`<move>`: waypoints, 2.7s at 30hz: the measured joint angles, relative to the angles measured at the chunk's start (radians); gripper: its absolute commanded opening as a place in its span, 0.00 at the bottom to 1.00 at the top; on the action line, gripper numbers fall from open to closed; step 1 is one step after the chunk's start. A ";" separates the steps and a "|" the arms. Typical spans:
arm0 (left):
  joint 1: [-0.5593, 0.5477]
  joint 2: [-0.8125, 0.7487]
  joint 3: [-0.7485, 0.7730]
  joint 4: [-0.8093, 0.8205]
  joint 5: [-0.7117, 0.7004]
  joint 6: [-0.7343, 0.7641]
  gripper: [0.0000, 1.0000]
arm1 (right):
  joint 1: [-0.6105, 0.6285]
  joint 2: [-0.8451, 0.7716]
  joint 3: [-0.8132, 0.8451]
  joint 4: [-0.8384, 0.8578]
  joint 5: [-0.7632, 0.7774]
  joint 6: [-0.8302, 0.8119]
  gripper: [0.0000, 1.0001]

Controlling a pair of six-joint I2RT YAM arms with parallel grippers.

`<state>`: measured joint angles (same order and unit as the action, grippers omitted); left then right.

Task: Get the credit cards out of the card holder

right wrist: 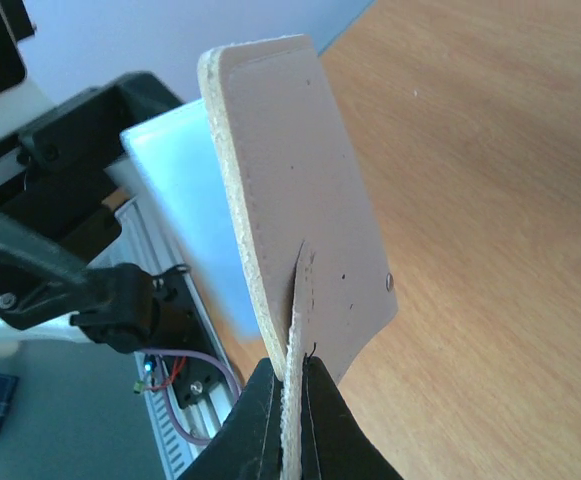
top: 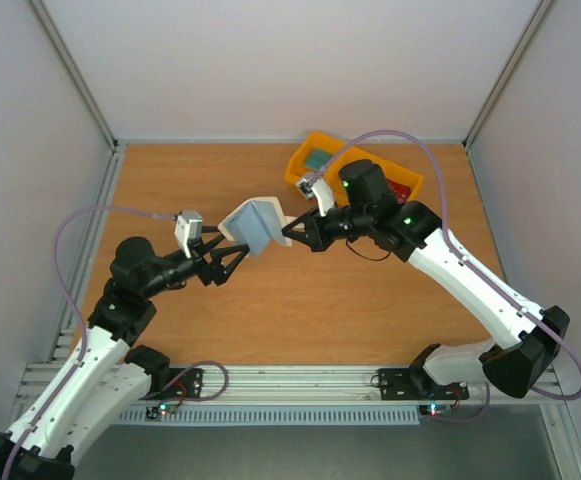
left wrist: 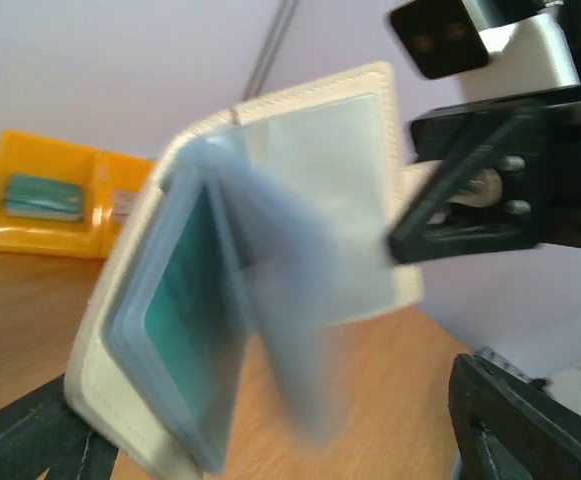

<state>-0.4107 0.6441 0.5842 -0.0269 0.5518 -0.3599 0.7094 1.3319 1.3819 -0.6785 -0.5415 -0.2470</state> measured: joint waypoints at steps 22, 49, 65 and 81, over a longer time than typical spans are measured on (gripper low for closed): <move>0.030 -0.136 0.119 -0.086 0.308 0.147 0.36 | -0.092 -0.137 -0.048 0.165 -0.521 -0.043 0.01; 0.045 -0.114 0.237 -0.254 0.357 0.319 0.01 | -0.093 -0.138 0.129 -0.102 -0.599 -0.221 0.01; 0.035 -0.063 0.119 -0.005 0.335 0.153 0.21 | -0.045 -0.124 0.073 0.051 -0.597 -0.112 0.01; -0.017 -0.043 0.119 0.076 0.322 0.063 0.00 | -0.023 -0.070 0.060 0.089 -0.597 -0.109 0.01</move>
<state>-0.4274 0.6010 0.7029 0.0490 0.8734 -0.2966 0.6861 1.2621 1.4418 -0.5896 -1.1381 -0.3557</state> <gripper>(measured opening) 0.021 0.036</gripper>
